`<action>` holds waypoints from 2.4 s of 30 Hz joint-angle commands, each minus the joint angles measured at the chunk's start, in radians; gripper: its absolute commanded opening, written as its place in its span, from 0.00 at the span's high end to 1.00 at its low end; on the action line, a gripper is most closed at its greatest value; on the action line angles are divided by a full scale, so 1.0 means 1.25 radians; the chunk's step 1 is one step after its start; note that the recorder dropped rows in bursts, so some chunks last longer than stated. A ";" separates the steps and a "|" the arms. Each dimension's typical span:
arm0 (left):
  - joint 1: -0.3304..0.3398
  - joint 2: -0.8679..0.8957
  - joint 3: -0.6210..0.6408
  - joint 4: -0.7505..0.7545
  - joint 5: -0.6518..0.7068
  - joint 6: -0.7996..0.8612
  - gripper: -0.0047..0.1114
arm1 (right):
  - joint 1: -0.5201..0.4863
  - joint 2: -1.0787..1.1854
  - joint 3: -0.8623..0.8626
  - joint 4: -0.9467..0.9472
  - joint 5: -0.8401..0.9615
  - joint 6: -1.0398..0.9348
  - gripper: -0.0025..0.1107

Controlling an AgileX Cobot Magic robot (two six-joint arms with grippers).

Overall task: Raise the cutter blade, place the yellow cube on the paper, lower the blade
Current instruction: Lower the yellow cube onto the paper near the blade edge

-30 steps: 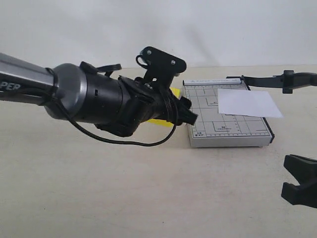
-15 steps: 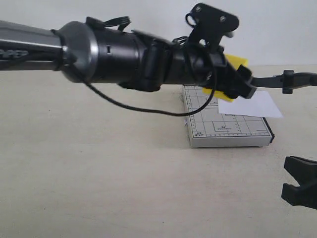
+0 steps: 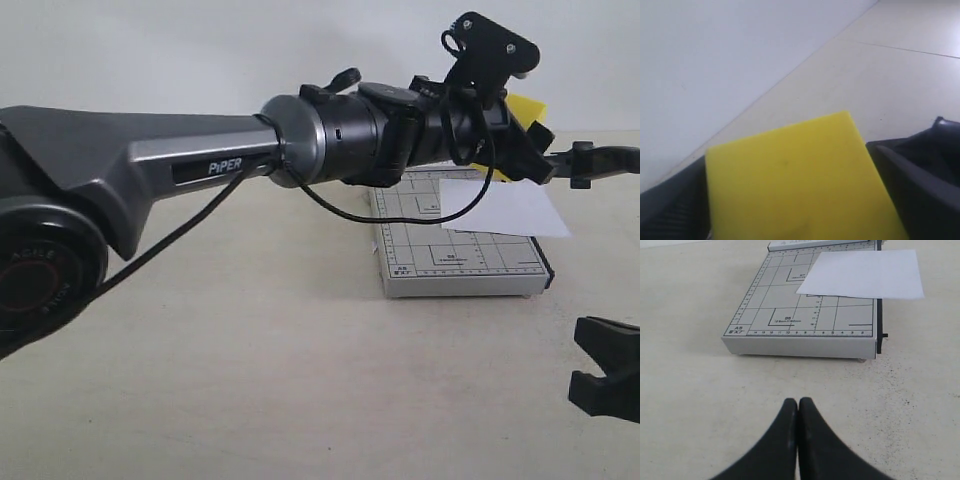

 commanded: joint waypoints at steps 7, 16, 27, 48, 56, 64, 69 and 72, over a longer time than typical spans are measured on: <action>0.008 0.118 -0.079 0.008 0.001 0.005 0.92 | -0.001 0.000 -0.002 -0.010 -0.052 -0.001 0.98; 0.010 0.146 -0.115 0.008 -0.001 0.005 0.92 | -0.001 0.000 -0.002 -0.031 -0.056 -0.001 0.98; 0.010 0.181 -0.116 0.008 -0.020 0.005 0.92 | -0.001 0.000 -0.002 -0.031 -0.062 -0.001 0.98; 0.010 0.184 -0.116 0.048 -0.049 0.005 0.01 | -0.001 0.000 -0.002 -0.034 -0.062 -0.001 0.98; 0.008 0.151 -0.116 0.063 -0.066 0.005 0.01 | -0.001 0.000 -0.002 -0.041 -0.062 -0.001 0.98; 0.005 0.046 -0.114 0.031 -0.081 0.002 0.01 | -0.001 0.000 -0.002 -0.052 -0.068 -0.001 0.98; 0.006 -0.011 -0.108 -0.034 -0.113 0.002 0.01 | -0.001 0.000 -0.002 -0.052 -0.075 -0.001 0.98; 0.006 -0.049 -0.087 -0.101 -0.169 0.002 0.01 | -0.001 0.000 -0.002 -0.052 -0.080 -0.001 0.98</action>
